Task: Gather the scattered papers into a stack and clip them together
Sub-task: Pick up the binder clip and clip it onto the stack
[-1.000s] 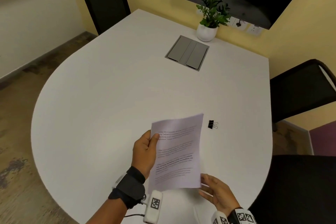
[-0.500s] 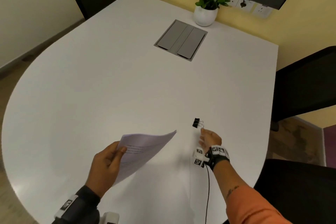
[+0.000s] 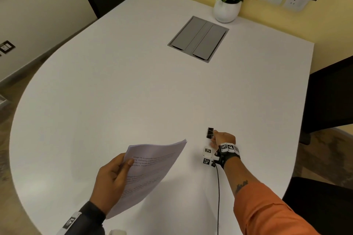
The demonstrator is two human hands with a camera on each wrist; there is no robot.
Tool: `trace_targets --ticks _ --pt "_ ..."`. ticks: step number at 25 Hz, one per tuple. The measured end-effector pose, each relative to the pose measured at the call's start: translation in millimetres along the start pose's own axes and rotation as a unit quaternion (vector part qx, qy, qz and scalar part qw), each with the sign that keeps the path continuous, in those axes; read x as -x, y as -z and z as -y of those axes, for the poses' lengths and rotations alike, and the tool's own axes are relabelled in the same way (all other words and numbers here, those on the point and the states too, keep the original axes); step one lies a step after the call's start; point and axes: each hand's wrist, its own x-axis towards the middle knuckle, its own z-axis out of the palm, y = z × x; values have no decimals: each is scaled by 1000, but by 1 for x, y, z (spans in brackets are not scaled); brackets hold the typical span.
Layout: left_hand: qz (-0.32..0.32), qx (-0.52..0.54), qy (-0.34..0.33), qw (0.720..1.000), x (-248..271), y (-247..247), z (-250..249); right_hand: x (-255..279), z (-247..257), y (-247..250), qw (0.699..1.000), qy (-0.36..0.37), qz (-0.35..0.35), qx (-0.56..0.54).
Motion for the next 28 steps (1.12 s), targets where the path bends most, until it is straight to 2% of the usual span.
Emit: trace_targets --ticks 3,5,6,9,10,12,14,17,20,28 --pt "4 5 0 1000 -2 -1 -4 32 -1 9 998 54 11 -40" --pt "8 8 5 1000 -4 0 -4 69 -1 19 989 48 69 -122" --pt "13 10 9 1000 -5 0 -2 90 -1 25 975 18 126 -182" --pt "32 16 6 999 -6 2 3 152 -5 40 906 -54 290 -304" --pt "39 17 2 999 -5 3 5 173 -7 43 890 -63 318 -322" --pt "47 25 1 999 -3 4 7 210 -11 48 878 -64 340 -331" --pt "55 35 -3 998 2 7 9 245 -13 51 884 -38 348 -310" --pt "73 51 -20 996 10 14 10 291 -10 50 914 44 342 -215" --pt "99 63 -30 993 19 25 9 326 -8 42 926 124 322 -154" --pt "156 30 -126 979 38 61 7 373 -7 27 925 172 324 -99"
